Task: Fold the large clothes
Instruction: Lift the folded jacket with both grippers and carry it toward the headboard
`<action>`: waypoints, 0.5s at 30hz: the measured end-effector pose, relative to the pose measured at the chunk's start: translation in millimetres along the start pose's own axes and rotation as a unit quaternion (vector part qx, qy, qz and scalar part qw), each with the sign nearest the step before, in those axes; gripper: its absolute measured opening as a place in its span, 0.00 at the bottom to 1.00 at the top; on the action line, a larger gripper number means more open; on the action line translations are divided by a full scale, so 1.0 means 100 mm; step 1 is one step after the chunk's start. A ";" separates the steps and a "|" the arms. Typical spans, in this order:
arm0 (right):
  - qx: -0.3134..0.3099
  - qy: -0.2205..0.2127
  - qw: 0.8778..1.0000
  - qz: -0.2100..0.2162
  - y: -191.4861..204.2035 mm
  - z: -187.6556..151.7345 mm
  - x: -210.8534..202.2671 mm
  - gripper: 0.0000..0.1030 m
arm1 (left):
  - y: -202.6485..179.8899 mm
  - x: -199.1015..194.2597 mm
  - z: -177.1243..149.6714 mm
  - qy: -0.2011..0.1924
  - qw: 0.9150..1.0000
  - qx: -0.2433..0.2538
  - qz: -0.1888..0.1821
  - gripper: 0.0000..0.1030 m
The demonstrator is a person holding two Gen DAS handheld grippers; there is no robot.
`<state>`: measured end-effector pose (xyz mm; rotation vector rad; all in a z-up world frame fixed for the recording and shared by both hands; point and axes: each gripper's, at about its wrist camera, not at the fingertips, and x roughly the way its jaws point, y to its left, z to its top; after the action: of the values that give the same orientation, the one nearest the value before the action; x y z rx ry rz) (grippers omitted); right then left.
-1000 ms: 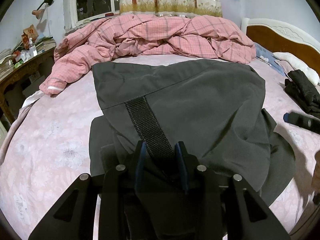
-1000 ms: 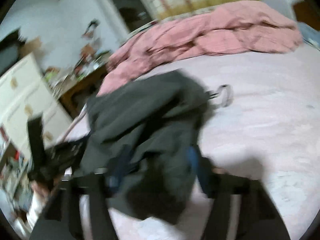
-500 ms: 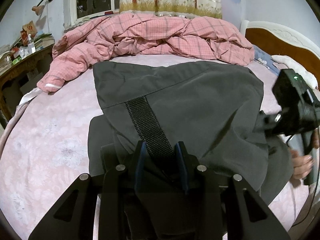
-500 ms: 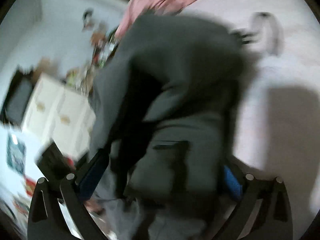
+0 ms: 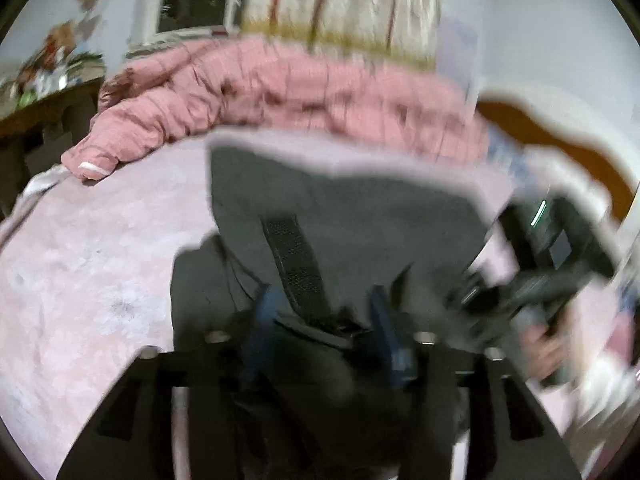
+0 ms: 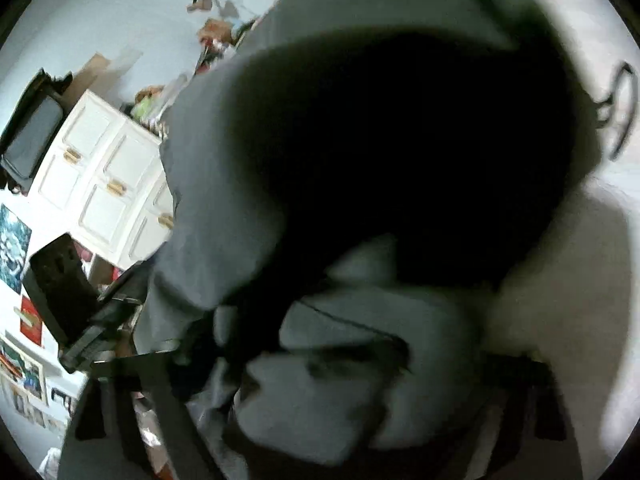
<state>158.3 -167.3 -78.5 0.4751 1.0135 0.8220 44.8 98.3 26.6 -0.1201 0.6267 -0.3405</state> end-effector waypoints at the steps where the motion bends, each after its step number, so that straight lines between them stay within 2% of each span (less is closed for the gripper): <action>1: 0.007 -0.009 1.000 0.009 -0.04 -0.01 -0.04 0.69 | 0.05 -0.16 0.06 -0.029 0.999 -0.016 -0.020 0.70; 2: 0.011 -0.016 1.000 0.013 -0.06 -0.01 -0.05 0.66 | 0.10 -0.29 0.11 -0.051 0.998 -0.026 -0.021 0.82; 3: 0.008 -0.018 1.000 0.011 -0.05 0.00 -0.06 0.65 | 0.16 -0.37 0.15 -0.066 0.997 -0.034 -0.008 0.91; 5: -0.001 -0.022 1.000 0.003 0.00 -0.01 -0.07 0.65 | 0.29 -0.41 0.19 -0.073 0.996 -0.053 0.019 0.99; 6: -0.003 -0.024 1.000 0.002 0.01 -0.01 -0.07 0.65 | 0.39 -0.36 0.20 -0.061 0.995 -0.068 0.029 0.99; 8: -0.002 -0.024 1.000 0.006 0.01 0.01 -0.05 0.66 | 0.60 -0.16 0.17 -0.012 0.994 -0.104 0.025 0.99; 10: -0.001 -0.024 1.000 0.008 0.02 0.00 -0.03 0.67 | 0.82 0.10 0.11 0.048 0.987 -0.150 0.010 0.99; 13: -0.006 -0.024 1.000 0.006 -0.03 -0.02 -0.04 0.69 | 1.07 0.41 -0.06 0.116 0.967 -0.226 -0.014 0.99; 15: -0.006 -0.024 1.000 0.007 -0.07 -0.03 -0.02 0.70 | 1.16 0.54 -0.17 0.143 0.952 -0.265 -0.062 0.99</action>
<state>157.3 -173.3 -83.6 0.4904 0.9603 0.8254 107.2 188.1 -41.6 -0.6355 0.9913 -0.3057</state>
